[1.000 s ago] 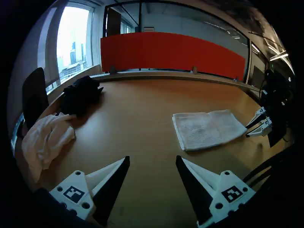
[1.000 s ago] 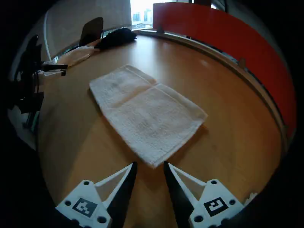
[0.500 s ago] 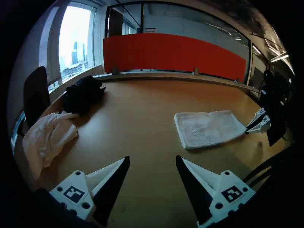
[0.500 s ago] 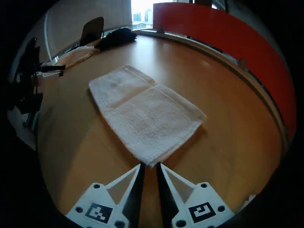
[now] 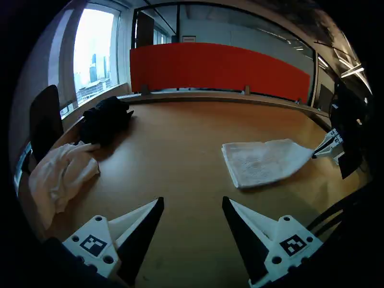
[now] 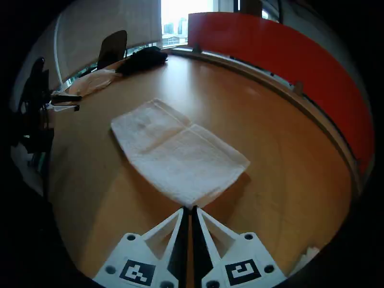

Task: Fold towel

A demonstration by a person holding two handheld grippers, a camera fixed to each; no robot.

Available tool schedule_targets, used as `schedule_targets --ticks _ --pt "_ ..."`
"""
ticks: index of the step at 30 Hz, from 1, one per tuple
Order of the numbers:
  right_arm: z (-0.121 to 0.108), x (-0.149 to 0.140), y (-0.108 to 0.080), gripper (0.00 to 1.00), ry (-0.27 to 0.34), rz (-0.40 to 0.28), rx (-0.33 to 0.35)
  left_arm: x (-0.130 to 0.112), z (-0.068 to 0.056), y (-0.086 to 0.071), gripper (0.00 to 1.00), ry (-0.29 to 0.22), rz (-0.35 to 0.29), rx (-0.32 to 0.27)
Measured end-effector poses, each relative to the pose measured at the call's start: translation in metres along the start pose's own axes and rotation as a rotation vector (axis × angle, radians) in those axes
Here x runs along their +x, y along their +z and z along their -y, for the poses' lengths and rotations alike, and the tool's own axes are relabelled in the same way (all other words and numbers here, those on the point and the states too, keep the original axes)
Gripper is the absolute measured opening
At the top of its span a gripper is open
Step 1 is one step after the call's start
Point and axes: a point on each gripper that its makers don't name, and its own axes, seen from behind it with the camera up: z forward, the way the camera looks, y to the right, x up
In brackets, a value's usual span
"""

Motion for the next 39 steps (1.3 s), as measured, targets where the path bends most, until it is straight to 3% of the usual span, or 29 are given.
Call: schedule_targets --ticks 10,18,30,39 --pt "-0.002 0.021 -0.023 0.04 -0.024 -0.033 -0.005 -0.001 0.000 -0.002 0.90 -0.004 -0.004 -0.002" --pt "-0.002 0.040 -0.031 0.04 -0.057 -0.059 -0.008 -0.003 0.000 -0.003 0.90 -0.009 -0.005 -0.008" --pt "0.010 0.083 -0.025 0.04 -0.114 -0.102 0.026 -0.002 -0.001 -0.007 0.90 -0.009 -0.008 -0.014" --pt "0.040 0.133 -0.004 0.04 -0.190 -0.147 0.099 -0.005 -0.001 -0.010 0.89 -0.029 -0.001 -0.013"
